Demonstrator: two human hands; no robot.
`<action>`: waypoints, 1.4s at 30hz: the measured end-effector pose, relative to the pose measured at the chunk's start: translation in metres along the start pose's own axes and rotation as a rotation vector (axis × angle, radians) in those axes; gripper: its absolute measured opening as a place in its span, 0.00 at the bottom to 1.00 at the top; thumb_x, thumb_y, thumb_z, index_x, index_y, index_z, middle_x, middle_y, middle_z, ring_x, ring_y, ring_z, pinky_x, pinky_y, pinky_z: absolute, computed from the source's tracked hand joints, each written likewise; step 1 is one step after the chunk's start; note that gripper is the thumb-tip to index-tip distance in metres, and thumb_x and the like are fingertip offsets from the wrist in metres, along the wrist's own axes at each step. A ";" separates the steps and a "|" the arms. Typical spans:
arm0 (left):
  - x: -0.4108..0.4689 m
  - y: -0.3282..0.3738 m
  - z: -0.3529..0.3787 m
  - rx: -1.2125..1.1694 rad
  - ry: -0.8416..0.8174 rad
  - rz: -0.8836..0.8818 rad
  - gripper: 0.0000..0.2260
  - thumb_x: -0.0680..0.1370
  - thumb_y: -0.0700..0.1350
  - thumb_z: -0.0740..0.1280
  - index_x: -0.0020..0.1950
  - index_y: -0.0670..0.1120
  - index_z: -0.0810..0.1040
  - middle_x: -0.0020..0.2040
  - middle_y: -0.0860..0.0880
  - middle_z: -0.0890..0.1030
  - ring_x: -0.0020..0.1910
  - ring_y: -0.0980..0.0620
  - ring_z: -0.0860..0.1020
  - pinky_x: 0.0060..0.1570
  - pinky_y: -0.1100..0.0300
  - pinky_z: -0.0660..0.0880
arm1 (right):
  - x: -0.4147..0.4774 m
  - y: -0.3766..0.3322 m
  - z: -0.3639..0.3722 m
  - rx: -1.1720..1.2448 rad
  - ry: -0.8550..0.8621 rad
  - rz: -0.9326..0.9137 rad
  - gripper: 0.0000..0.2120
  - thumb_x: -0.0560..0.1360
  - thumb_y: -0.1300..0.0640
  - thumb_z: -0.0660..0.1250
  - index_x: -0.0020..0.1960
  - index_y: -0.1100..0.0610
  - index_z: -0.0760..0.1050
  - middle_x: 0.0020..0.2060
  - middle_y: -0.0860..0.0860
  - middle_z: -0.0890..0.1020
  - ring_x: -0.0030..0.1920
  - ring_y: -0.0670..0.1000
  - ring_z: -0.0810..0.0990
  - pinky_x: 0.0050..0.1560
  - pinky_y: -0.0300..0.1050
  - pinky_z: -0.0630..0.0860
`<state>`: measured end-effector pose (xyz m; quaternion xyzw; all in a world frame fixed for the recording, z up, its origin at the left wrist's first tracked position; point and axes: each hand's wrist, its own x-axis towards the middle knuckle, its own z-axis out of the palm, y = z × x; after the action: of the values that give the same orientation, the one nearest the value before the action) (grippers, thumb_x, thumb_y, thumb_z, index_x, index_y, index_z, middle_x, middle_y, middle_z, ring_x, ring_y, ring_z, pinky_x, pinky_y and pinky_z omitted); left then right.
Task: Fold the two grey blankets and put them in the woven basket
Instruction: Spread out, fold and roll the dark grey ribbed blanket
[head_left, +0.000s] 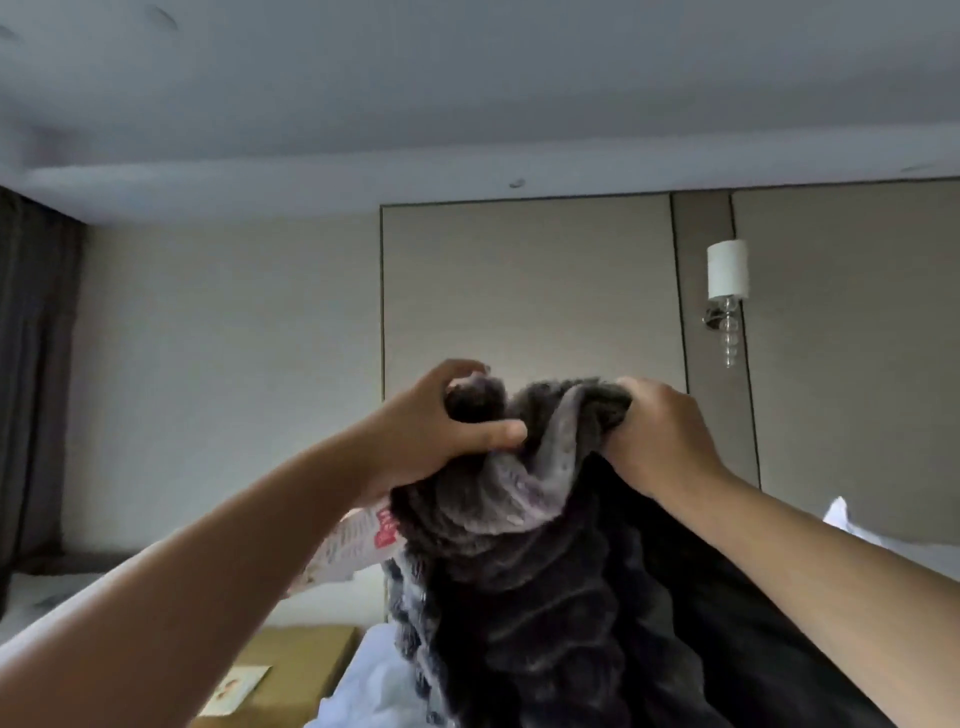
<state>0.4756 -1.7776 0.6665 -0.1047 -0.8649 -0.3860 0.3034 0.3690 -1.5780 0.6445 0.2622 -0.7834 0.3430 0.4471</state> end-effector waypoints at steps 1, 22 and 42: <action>0.000 0.008 0.010 0.134 -0.086 0.003 0.39 0.55 0.66 0.76 0.65 0.63 0.70 0.51 0.63 0.75 0.47 0.63 0.76 0.44 0.68 0.73 | 0.000 -0.003 -0.003 -0.019 -0.022 -0.036 0.06 0.70 0.58 0.64 0.34 0.56 0.70 0.27 0.46 0.72 0.29 0.50 0.69 0.25 0.41 0.61; 0.026 -0.031 0.025 0.894 0.300 0.191 0.08 0.76 0.43 0.63 0.55 0.45 0.75 0.48 0.44 0.79 0.45 0.41 0.77 0.39 0.53 0.70 | -0.172 0.093 0.040 0.080 -0.984 0.631 0.09 0.65 0.53 0.71 0.44 0.51 0.74 0.42 0.48 0.79 0.43 0.47 0.76 0.37 0.35 0.71; -0.011 -0.137 -0.020 0.426 0.580 -0.133 0.06 0.79 0.41 0.64 0.52 0.44 0.80 0.49 0.43 0.81 0.46 0.43 0.77 0.44 0.58 0.69 | -0.107 0.146 -0.002 0.096 0.433 0.704 0.11 0.75 0.64 0.59 0.54 0.60 0.76 0.48 0.61 0.81 0.50 0.64 0.77 0.47 0.49 0.68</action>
<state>0.4365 -1.8845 0.5876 0.1312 -0.8089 -0.2296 0.5251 0.3153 -1.4738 0.5068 -0.0793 -0.6963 0.5582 0.4441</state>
